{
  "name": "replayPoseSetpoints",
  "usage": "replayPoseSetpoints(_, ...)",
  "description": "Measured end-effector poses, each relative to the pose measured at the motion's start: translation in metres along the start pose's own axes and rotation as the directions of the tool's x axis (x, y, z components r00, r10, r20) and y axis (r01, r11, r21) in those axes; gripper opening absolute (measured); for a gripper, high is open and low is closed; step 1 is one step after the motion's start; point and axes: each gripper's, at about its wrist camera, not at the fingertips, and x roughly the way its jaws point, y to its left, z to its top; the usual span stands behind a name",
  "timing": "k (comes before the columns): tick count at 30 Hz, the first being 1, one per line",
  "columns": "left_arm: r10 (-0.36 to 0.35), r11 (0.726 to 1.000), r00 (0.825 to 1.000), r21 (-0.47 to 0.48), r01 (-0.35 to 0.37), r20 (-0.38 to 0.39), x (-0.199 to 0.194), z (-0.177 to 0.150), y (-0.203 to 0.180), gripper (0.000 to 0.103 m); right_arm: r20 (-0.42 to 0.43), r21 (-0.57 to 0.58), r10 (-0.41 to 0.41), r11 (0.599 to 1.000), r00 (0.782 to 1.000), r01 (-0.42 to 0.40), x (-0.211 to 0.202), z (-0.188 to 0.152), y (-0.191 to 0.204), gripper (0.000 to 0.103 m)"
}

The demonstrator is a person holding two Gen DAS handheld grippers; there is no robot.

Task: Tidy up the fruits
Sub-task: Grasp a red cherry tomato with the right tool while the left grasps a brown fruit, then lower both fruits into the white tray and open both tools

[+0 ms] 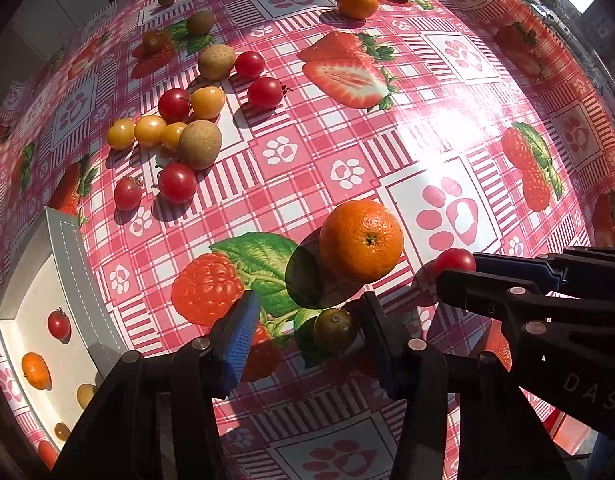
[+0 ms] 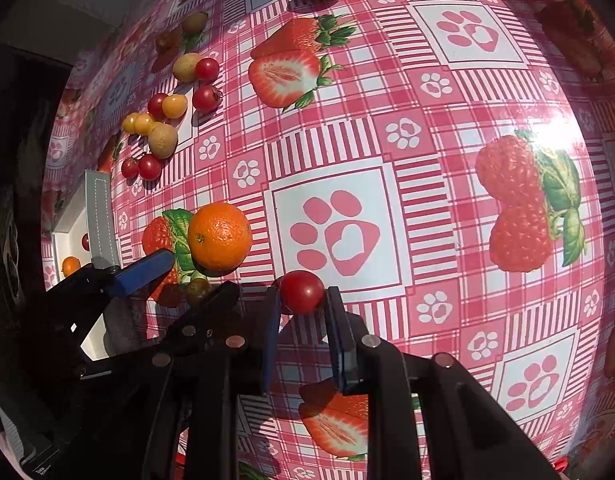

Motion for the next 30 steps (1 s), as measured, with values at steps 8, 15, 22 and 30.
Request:
replayPoseSetpoints(8,-0.107,0.983,0.994,-0.15,0.105,-0.005,0.001,-0.008,0.023,0.022,0.007,0.005,0.003,1.0,1.0,-0.003,-0.005,-0.002,-0.004,0.024)
replayPoseSetpoints(15,-0.133,0.974,0.991,-0.184,0.131,0.001,-0.002,-0.016,0.025,0.022,0.007,-0.001,0.004,1.0,1.0,-0.004,-0.009,-0.007,0.0,0.024)
replayPoseSetpoints(22,-0.157,0.967,0.986,-0.197,0.164,0.047,-0.026,-0.015,0.027,0.022,0.013,-0.029,0.009,1.0,1.0,-0.009,-0.017,-0.011,0.012,0.024)
replayPoseSetpoints(30,-0.164,0.949,0.981,-0.254,0.186,0.107,-0.062,-0.039,0.053,0.022,0.016,-0.094,0.021,0.995,1.0,-0.019,-0.026,-0.013,0.044,0.024)
